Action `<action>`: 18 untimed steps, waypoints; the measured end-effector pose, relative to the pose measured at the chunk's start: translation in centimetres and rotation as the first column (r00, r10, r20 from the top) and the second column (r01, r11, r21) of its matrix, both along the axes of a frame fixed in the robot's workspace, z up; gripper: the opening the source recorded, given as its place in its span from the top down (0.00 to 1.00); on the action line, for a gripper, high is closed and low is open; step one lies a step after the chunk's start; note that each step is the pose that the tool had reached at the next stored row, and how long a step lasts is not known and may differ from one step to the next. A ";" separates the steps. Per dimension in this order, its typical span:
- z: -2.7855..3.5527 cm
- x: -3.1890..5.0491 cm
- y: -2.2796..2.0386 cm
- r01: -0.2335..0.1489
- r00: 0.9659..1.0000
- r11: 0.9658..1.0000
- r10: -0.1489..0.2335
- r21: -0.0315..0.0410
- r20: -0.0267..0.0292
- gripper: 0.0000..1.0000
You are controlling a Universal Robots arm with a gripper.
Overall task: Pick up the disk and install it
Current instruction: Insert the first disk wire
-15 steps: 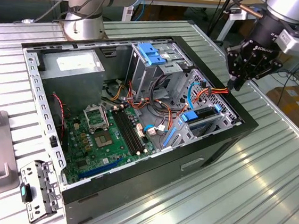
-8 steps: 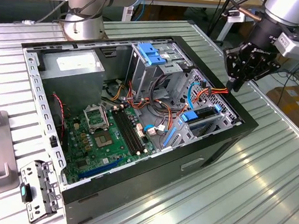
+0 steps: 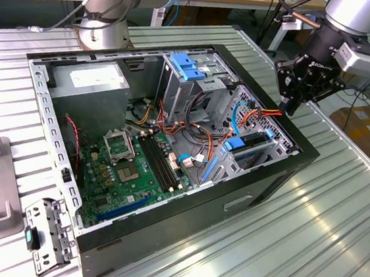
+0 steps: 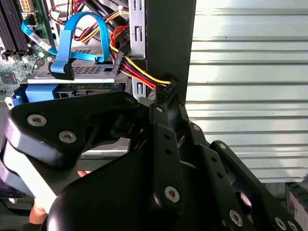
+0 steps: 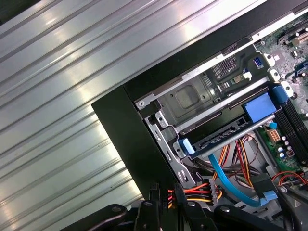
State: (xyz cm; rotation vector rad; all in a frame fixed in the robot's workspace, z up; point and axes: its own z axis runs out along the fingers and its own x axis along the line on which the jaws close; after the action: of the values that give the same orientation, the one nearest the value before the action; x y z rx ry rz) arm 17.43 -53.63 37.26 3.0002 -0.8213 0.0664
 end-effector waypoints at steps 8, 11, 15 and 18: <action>-0.07 0.00 0.00 0.011 1.000 1.000 -0.011 0.000 0.000 0.75; -0.21 0.01 0.00 0.020 1.000 1.000 -0.020 0.000 0.000 0.75; -0.32 0.09 0.19 0.029 1.000 1.000 -0.029 0.000 0.000 0.75; -0.36 0.17 0.38 0.033 0.999 0.999 -0.033 0.000 0.000 0.75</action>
State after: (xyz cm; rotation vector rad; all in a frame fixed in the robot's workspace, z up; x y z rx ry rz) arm 17.60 -53.25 36.90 2.9856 -0.8707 0.0651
